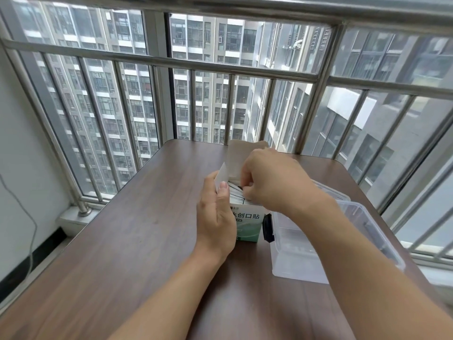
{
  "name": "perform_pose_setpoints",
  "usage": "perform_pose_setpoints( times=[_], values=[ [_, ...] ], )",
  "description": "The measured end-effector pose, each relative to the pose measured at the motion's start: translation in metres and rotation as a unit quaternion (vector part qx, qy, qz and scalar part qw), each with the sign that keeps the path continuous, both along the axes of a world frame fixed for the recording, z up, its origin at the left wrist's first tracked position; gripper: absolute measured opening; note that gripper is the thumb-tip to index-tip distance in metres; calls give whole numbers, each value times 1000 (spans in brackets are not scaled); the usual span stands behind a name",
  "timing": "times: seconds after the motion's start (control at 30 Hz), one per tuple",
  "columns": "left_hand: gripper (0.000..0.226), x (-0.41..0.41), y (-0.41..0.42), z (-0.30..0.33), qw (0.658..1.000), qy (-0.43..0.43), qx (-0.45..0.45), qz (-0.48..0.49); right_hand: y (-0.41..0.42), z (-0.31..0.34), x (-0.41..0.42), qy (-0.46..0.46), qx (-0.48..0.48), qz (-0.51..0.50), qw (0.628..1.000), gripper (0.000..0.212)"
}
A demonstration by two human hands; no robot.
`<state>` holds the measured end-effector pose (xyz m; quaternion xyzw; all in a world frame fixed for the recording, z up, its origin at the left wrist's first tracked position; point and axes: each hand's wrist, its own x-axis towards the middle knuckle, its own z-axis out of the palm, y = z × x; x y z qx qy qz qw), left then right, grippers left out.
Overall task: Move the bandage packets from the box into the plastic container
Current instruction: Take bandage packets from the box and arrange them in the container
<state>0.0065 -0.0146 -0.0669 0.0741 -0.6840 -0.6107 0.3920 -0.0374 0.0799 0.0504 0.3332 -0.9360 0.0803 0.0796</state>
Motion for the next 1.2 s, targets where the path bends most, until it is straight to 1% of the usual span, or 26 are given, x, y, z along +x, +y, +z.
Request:
perform_pose_setpoints(
  times=[0.1, 0.17, 0.2, 0.27, 0.33, 0.37, 0.47, 0.57, 0.63, 0.67, 0.7, 0.77, 0.87, 0.9, 0.97, 1.03, 1.07, 1.1, 1.13, 1.17, 1.2],
  values=[
    [54, 3, 3, 4, 1000, 8, -11, 4, 5, 1, -3, -15, 22, -4, 1000, 32],
    [53, 3, 3, 5, 1000, 5, -9, 4, 8, 2, -6, -27, 8, 7, 1000, 33],
    [54, 3, 3, 5, 1000, 0, -8, 3, 10, 4, -9, -38, -16, 17, 999, 32],
    [52, 2, 1, 6, 1000, -9, -12, 8, 13, 8, -14, -65, -97, 28, 993, 26],
    [43, 3, 0, 7, 1000, -5, -10, 14, 17, 13, -17, -97, -176, 30, 979, 17],
    [39, 3, -1, 8, 1000, -2, -11, 21, 18, 14, -18, -101, -195, 32, 975, 15],
    [33, 3, -4, 8, 999, -3, -25, 36, 17, 10, -21, -69, -200, 43, 977, 17],
    [31, 1, -9, 7, 997, -13, -43, 65, 15, 11, -23, -3, -226, 48, 973, 20],
    [36, -1, -13, 7, 995, -19, -45, 85, 18, 16, -22, 22, -249, 46, 967, 19],
    [39, -1, -15, 8, 994, -22, -43, 93, 20, 20, -22, 18, -265, 46, 963, 17],
    [43, -1, -16, 8, 994, -25, -42, 99, 23, 21, -23, -2, -283, 48, 958, 16],
    [49, 0, -16, 9, 992, -20, -50, 113, 29, 23, -25, -82, -328, 54, 939, 15],
    [53, 5, -14, 15, 987, 32, -83, 133, 40, 29, -29, -212, -411, 51, 885, 16],
    [53, 8, -13, 19, 985, 57, -89, 139, 45, 32, -30, -252, -426, 50, 867, 16],
    [50, 18, -11, 30, 976, 118, -105, 149, 57, 41, -31, -328, -413, 59, 848, 20],
    [48, 33, -5, 47, 967, 168, -138, 136, 68, 45, -30, -384, -361, 83, 846, 24],
    [51, 41, -1, 57, 966, 173, -158, 110, 70, 45, -30, -400, -336, 96, 847, 24],
    [57, 47, 3, 69, 969, 153, -178, 77, 71, 45, -29, -408, -316, 105, 850, 24],
    [66, 52, 9, 81, 974, 101, -200, 46, 71, 45, -29, -408, -305, 110, 853, 22],
    [75, 54, 16, 94, 974, 26, -225, 21, 71, 46, -28, -405, -299, 114, 856, 20],
    [82, 52, 20, 103, 965, -55, -256, 5, 71, 47, -28, -402, -296, 117, 858, 17]
  ],
)
